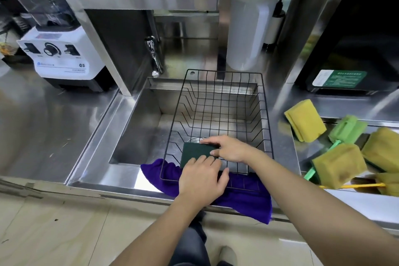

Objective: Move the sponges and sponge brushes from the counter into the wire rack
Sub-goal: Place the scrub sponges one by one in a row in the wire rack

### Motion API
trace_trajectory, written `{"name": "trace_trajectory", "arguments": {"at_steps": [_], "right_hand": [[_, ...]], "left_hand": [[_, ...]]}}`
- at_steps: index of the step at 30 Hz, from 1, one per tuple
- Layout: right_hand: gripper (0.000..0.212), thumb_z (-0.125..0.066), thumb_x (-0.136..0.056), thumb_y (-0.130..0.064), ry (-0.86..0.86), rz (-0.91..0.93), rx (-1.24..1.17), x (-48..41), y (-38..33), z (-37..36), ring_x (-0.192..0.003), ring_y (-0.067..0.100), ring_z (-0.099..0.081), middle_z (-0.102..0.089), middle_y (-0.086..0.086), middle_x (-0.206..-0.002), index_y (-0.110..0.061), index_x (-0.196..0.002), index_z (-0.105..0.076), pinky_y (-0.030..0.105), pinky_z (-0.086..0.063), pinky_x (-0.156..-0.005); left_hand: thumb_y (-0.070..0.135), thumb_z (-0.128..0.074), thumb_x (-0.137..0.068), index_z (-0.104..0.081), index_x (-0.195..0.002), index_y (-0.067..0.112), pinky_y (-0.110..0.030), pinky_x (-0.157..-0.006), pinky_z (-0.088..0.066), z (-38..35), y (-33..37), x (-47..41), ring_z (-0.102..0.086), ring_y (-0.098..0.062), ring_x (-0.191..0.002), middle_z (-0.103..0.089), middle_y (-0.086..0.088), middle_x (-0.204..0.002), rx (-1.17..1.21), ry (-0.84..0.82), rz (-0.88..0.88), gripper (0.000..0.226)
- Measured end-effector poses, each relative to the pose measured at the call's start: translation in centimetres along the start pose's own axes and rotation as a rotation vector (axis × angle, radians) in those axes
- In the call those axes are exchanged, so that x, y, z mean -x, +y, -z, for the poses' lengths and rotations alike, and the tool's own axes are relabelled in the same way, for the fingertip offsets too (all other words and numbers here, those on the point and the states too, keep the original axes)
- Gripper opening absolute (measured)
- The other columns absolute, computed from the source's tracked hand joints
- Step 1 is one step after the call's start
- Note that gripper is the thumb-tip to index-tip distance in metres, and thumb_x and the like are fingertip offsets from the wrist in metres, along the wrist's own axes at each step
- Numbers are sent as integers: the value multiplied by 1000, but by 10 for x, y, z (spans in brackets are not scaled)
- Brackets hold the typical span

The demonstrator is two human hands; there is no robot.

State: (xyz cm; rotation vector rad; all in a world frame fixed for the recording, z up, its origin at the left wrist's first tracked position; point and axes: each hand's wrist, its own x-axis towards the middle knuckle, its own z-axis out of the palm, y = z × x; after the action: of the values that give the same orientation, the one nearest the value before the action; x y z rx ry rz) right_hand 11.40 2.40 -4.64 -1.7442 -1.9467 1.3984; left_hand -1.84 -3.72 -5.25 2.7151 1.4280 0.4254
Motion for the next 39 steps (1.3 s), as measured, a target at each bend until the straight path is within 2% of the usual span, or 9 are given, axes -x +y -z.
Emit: {"name": "trace_trajectory", "arguments": {"at_steps": [3,10,15,18,22,27,30,35,39], "right_hand": [[52,-56,-90,-13,83,6,47,5,0,1,-116,19,-50,-51,9,-136,-19,-139,-41,30,-39,-96],[28,-51,-92,-12,493,52,-53,50,19,45,-90,15,-57,-64,5,-104,-11,-118,-60,19,-41,-73],[23,-53,-88,-8,1002,-161,-77,103,66,81,-101,28,-59,-65,16,-110,-5,-108,-64,34,-44,-90],[36,-57,-87,-26,1230,-480,7,132,100,87,-117,36,-47,-53,19,-124,-5,-116,-57,44,-36,-99],[78,-56,-77,-62,1155,-885,-17,154,130,76,-127,39,-35,-36,20,-139,-7,-130,-41,50,-27,-103],[91,-39,-71,-80,943,-965,-17,159,150,56,-131,40,-32,-28,16,-147,-24,-142,-28,50,-22,-106],[87,-52,-70,-73,950,-930,-53,156,151,61,-128,41,-34,-35,17,-140,-22,-137,-32,50,-26,-105],[78,-70,-70,-42,1006,-821,-437,163,144,83,-119,43,-44,-33,17,-135,-7,-129,-33,48,-40,-100],[64,-69,-69,-31,1127,-527,-619,173,131,102,-114,32,-50,-46,12,-130,-15,-126,-44,47,-46,-98]], "left_hand": [[48,-40,-84,-59,-65,11,-33,-54,-44,-1,8,0,-56,-24,-58,-60,-4,-59,32,-11,-35,46],[57,-33,-83,-61,-69,14,-34,-65,-43,-10,55,-15,-58,-26,-68,-66,-5,-69,13,-112,-159,53],[66,-23,-84,-58,-82,20,-34,-62,-32,-24,77,-30,-57,-22,-85,-65,-1,-90,55,-224,-145,58],[71,-18,-82,-57,-90,22,-35,-64,-33,-29,79,-35,-56,-24,-88,-62,-1,-96,87,-339,-116,63],[73,-14,-81,-55,-93,27,-35,-64,-33,-30,76,-34,-57,-23,-91,-60,1,-101,95,-388,-93,63],[75,-12,-81,-52,-85,29,-34,-61,-36,-30,77,-32,-57,-19,-82,-60,5,-93,95,-382,-92,61],[75,-12,-81,-54,-88,28,-34,-62,-39,-29,78,-32,-57,-19,-82,-59,5,-94,94,-378,-80,63],[74,-11,-81,-56,-97,27,-34,-64,-40,-29,77,-31,-57,-19,-87,-61,4,-100,79,-386,-68,67],[74,-13,-81,-56,-97,26,-34,-64,-37,-28,77,-30,-57,-19,-89,-61,3,-101,75,-387,-64,66]]}}
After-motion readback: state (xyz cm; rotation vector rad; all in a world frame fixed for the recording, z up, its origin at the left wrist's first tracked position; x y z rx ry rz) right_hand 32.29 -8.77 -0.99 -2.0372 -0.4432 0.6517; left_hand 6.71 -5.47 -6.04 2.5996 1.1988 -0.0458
